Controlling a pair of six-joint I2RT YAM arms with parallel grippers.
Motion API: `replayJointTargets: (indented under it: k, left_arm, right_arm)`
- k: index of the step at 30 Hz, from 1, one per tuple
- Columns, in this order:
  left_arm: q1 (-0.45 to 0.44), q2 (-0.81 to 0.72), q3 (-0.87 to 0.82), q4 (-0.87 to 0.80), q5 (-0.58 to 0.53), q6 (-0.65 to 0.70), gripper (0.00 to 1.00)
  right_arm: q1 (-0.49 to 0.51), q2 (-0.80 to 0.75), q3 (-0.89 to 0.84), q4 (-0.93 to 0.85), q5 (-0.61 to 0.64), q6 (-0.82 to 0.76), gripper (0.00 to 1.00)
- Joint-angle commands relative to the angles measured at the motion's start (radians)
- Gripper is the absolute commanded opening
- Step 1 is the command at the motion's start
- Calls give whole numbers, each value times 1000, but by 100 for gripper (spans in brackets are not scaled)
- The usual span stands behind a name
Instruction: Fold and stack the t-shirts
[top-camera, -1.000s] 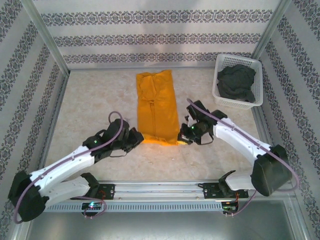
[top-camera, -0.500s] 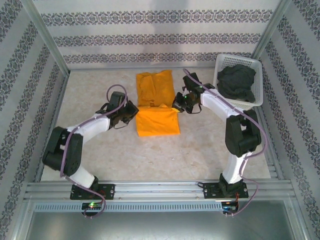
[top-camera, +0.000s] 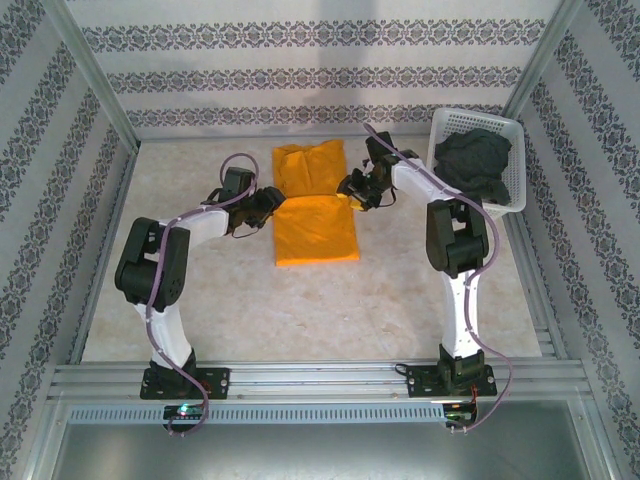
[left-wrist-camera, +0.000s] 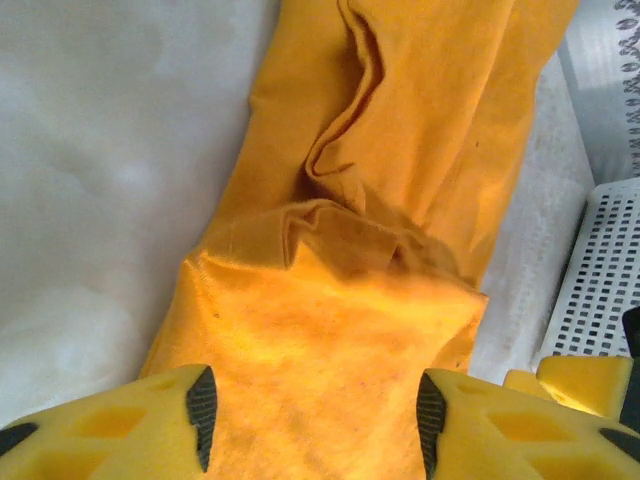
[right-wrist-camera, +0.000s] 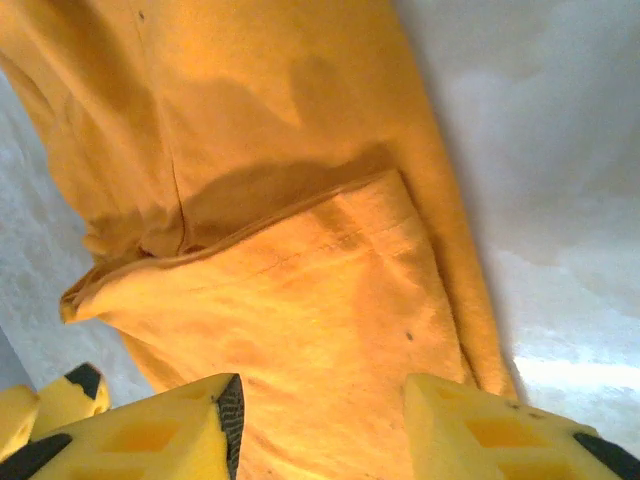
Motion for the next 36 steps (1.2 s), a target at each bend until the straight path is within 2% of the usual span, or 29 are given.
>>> replayJointTargets:
  k: [1, 4, 7, 10, 13, 17, 21, 25, 29, 31, 35, 36]
  left_arm:
    - [1, -156, -81, -57, -26, 4, 58]
    - [-32, -270, -205, -143, -31, -61, 56]
    - [-87, -349, -314, -187, -37, -162, 54]
    - [-127, -379, -402, -139, -37, -295, 54]
    - [-150, -356, -451, -43, -55, -388, 59]
    - [-154, -268, -488, 135, -42, -491, 62]
    - [-156, -204, -457, 200, -45, -497, 58]
    - [-164, -148, -394, 224, -27, -492, 51]
    - [-170, -122, -350, 213, -20, -489, 42]
    - [-170, -108, -334, 219, -17, -484, 33]
    - [-169, -121, -304, 181, -38, -455, 2]
    - [-169, -141, -306, 157, -51, -443, 0]
  right_arm:
    - [-19, -137, -44, -40, 27, -50, 49]
    - [-16, -274, -238, -26, 61, -44, 50]
    - [1, -385, -442, 45, 38, 19, 49]
    - [37, -469, -612, 121, 20, 102, 49]
    - [54, -502, -732, 217, -2, 194, 50]
    - [57, -441, -783, 320, -59, 265, 50]
    - [62, -392, -749, 343, -60, 263, 49]
    - [66, -344, -704, 343, -62, 263, 45]
    - [66, -312, -676, 346, -67, 274, 34]
    - [66, -302, -665, 348, -67, 279, 26]
    - [65, -321, -660, 314, -41, 268, 2]
    - [67, -334, -661, 298, -29, 259, 0]
